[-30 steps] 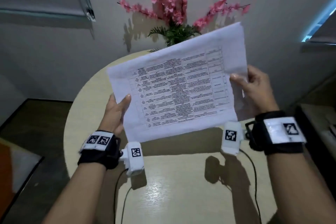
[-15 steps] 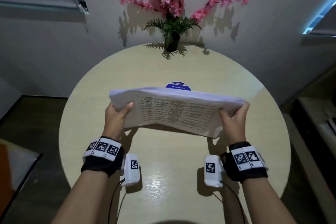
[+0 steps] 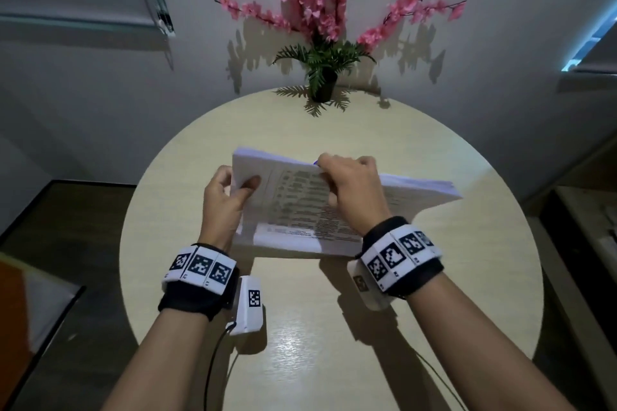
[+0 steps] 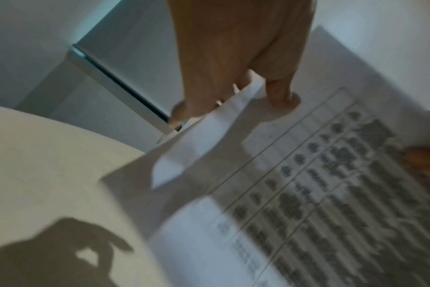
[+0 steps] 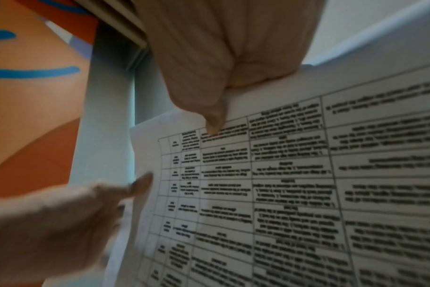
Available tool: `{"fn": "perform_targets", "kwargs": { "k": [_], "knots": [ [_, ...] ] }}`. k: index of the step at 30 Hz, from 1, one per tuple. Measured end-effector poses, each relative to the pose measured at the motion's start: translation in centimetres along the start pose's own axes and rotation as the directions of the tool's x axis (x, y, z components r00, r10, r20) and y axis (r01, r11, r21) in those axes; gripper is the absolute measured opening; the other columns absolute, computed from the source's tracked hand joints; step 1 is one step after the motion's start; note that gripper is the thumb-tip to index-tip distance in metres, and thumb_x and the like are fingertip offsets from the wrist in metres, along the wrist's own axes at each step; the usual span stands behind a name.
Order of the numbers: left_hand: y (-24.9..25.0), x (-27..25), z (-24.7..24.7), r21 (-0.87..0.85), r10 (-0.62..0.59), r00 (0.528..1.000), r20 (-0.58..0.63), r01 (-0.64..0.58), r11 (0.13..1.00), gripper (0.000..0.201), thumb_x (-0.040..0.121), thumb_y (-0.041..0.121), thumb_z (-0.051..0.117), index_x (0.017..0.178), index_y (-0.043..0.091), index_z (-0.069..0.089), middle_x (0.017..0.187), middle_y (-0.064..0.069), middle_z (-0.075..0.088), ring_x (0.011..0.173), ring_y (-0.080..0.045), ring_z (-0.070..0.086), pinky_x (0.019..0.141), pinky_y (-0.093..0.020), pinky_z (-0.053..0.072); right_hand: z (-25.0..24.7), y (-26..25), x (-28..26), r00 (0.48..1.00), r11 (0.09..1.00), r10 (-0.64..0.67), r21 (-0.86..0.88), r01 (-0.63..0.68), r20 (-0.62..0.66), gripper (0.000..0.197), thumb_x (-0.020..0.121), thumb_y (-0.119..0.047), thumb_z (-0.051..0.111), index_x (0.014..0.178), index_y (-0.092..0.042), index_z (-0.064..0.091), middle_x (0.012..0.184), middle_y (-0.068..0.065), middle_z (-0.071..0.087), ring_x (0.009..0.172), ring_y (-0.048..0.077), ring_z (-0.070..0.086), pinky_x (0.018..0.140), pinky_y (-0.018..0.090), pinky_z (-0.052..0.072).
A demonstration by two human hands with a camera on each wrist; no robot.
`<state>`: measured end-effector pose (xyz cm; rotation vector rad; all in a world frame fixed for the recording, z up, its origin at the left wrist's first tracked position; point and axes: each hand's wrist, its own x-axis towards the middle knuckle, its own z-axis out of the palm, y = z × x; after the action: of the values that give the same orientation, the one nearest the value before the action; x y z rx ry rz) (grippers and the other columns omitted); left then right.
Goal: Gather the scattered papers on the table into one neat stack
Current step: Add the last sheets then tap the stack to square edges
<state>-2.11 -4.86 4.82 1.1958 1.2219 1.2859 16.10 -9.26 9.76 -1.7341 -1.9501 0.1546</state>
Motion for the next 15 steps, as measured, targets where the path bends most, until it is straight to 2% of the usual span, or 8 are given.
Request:
{"fn": "perform_targets", "kwargs": {
  "k": [2,3,5,7,9,10,12,15],
  "knots": [
    [0.0,0.5,-0.6,-0.035,-0.029,0.989,-0.147,0.024,0.999,0.021,0.086,0.014,0.063,0.095,0.019,0.045,0.105,-0.001,0.050,0.100,-0.016,0.047,0.076,-0.021,0.045,-1.9,0.7,0.2,0.982,0.981,0.056,0.194,-0.021,-0.180,0.011,0.075,-0.005,0.040,0.074,-0.011,0.050,0.063,0.001,0.050,0.060,0.018,0.046,0.075,0.030,0.035],
    [0.1,0.8,-0.6,-0.098,-0.063,0.986,-0.151,0.048,0.994,0.030,0.085,0.016,0.063,0.104,0.017,0.040,0.113,-0.004,0.048,0.103,-0.017,0.048,0.082,-0.023,0.046,-2.8,1.0,0.3,0.961,0.955,0.120,0.292,-0.044,-0.248,0.011,0.075,0.000,0.043,0.075,-0.006,0.051,0.064,0.002,0.050,0.059,0.012,0.043,0.069,0.025,0.035],
    [1.6,0.7,0.7,-0.245,-0.089,0.996,-0.007,0.085,0.966,0.048,0.081,0.023,0.066,0.117,0.011,0.037,0.122,-0.009,0.052,0.104,-0.018,0.056,0.093,-0.031,0.048,-4.7,1.8,0.2,0.924,0.892,0.234,0.444,-0.080,-0.303,0.014,0.079,0.008,0.046,0.087,0.001,0.055,0.074,0.005,0.054,0.067,0.006,0.045,0.063,0.017,0.038],
    [3.8,0.8,2.4,-0.308,0.006,0.994,0.112,0.029,0.951,0.057,0.076,0.030,0.065,0.122,0.003,0.046,0.121,-0.013,0.060,0.107,-0.025,0.062,0.094,-0.036,0.052,-5.5,2.2,-0.1,0.901,0.798,0.305,0.599,-0.066,-0.307,0.022,0.082,0.007,0.043,0.097,-0.005,0.055,0.086,0.002,0.058,0.081,0.010,0.053,0.077,0.018,0.046],
    [6.2,0.6,4.0,-0.258,0.136,0.987,0.091,-0.108,0.960,0.034,0.080,0.029,0.060,0.109,0.012,0.059,0.108,-0.008,0.067,0.103,-0.025,0.064,0.093,-0.038,0.052,-5.7,2.3,-0.8,0.865,0.713,0.379,0.700,-0.046,-0.329,0.029,0.087,0.005,0.042,0.101,-0.019,0.049,0.094,-0.004,0.058,0.089,0.010,0.057,0.087,0.028,0.048],
    [7.1,0.6,4.3,-0.229,0.187,0.980,0.068,-0.167,0.959,0.021,0.083,0.024,0.059,0.103,0.018,0.060,0.102,-0.001,0.069,0.099,-0.022,0.065,0.092,-0.037,0.053,-5.8,2.4,-1.1,0.845,0.684,0.407,0.728,-0.031,-0.347,0.032,0.088,0.004,0.042,0.102,-0.024,0.046,0.098,-0.007,0.058,0.091,0.005,0.057,0.091,0.029,0.048],
    [7.7,0.7,4.5,-0.217,0.271,0.961,0.046,-0.255,0.942,0.017,0.085,0.014,0.058,0.099,0.023,0.059,0.091,0.015,0.071,0.090,-0.007,0.068,0.086,-0.027,0.055,-5.7,2.8,-2.1,0.820,0.646,0.444,0.763,-0.012,-0.362,0.035,0.091,0.003,0.041,0.105,-0.029,0.040,0.103,-0.015,0.056,0.092,-0.010,0.057,0.094,0.022,0.046],
    [6.5,0.1,3.7,-0.152,0.307,0.947,0.092,-0.291,0.944,0.014,0.090,0.016,0.056,0.098,0.027,0.058,0.090,0.015,0.071,0.086,0.003,0.067,0.079,-0.019,0.053,-4.1,3.0,-3.9,0.832,0.580,0.479,0.812,-0.062,-0.279,0.034,0.093,0.002,0.042,0.105,-0.030,0.036,0.102,-0.019,0.055,0.086,-0.017,0.056,0.090,0.018,0.047]
  ]
}}
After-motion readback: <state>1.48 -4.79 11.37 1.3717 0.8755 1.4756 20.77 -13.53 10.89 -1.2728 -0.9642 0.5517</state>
